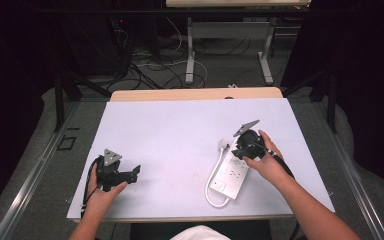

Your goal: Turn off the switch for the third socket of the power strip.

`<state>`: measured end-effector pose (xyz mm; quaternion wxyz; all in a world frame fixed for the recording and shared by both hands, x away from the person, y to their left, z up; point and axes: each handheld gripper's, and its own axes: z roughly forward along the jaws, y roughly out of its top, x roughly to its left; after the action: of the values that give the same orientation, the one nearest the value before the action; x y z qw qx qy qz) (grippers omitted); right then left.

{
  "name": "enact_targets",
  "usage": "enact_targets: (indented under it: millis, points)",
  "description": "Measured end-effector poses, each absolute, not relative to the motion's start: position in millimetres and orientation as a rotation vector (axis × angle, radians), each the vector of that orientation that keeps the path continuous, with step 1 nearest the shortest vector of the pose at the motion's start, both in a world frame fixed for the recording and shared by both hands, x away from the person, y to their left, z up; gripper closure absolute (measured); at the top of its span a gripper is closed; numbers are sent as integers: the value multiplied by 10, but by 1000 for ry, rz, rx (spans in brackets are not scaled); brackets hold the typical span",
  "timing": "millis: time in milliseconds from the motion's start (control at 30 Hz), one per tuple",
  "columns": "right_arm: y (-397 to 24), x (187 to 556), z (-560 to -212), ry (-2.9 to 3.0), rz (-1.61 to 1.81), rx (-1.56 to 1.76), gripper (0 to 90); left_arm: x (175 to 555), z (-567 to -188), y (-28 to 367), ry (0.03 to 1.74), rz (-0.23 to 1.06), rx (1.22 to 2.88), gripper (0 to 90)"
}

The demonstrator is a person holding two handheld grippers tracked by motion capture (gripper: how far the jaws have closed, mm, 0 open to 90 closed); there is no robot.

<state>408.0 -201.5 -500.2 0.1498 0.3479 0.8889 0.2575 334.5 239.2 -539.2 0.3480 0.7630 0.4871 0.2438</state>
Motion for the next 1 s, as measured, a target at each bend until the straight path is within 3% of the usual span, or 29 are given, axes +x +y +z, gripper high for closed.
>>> enact_targets:
  millis: [1000]
  points:
    - [-2077,4361,-5103,2469,761,1062,841,3353,-5404,2395,1269,632,1971,66]
